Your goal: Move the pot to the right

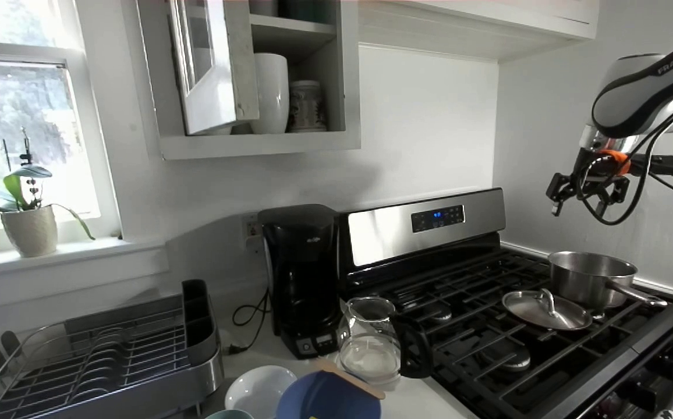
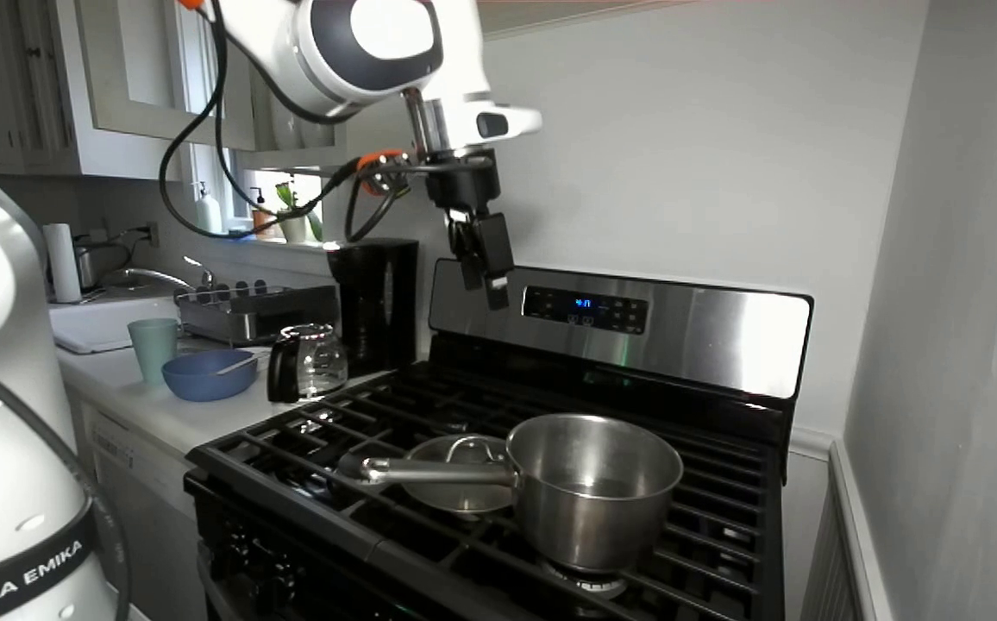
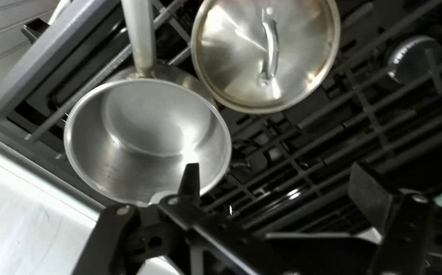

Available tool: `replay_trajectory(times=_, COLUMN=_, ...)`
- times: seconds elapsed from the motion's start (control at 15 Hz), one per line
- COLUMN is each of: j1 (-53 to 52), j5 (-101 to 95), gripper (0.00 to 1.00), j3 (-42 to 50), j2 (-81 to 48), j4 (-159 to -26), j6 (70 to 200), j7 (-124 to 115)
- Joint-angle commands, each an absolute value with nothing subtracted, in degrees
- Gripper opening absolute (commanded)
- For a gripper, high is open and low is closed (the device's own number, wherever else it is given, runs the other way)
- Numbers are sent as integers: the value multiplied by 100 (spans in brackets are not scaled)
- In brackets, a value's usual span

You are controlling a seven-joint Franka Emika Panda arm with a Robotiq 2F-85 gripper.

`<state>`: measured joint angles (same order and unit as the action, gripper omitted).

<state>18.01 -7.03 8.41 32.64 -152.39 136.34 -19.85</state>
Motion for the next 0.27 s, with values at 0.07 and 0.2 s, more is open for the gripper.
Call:
replay_trajectory(times=0.07, j1=1814, j5=-341, gripper=100, j3=744, j2=3430, j4=-15031, j6=13699, j7=-1898)
replay_trajectory(times=0.2, j1=1765, j5=-215, gripper=100, j3=750, j2=3497, j4=-14901, j6=13703, j7=-1860)
